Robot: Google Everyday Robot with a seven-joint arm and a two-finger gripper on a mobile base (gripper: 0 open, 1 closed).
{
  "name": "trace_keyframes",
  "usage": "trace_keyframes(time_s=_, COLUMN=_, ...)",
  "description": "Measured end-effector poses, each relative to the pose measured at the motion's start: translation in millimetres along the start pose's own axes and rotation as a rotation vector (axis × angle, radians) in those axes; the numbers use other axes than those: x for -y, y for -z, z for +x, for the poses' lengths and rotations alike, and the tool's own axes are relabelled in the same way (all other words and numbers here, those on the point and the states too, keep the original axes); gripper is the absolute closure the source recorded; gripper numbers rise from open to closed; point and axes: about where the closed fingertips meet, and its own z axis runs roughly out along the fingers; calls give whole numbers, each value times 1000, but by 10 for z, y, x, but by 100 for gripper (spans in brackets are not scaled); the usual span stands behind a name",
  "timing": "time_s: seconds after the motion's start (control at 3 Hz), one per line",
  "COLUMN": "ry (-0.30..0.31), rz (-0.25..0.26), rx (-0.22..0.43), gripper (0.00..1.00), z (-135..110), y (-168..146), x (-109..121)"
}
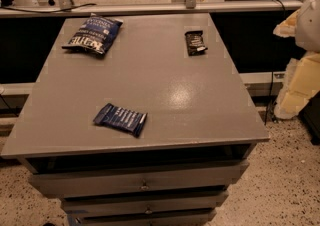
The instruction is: Move rxbar chocolate near blue chip bag
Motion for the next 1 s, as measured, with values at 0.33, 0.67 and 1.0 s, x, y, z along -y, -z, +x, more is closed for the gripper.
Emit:
trace_keyframes(time_s=0.33, ry=0, rz=0, rx=0, gripper=0, z=0, y=0, x=0)
trace_keyframes(time_s=0.67, ry=-17, rz=21, rx=32, gripper=0, z=-6, y=9, x=35)
trace_keyframes(time_s=1.0, ry=-74, rz=44, rx=126, gripper=0, z=-80, y=-231, x=200)
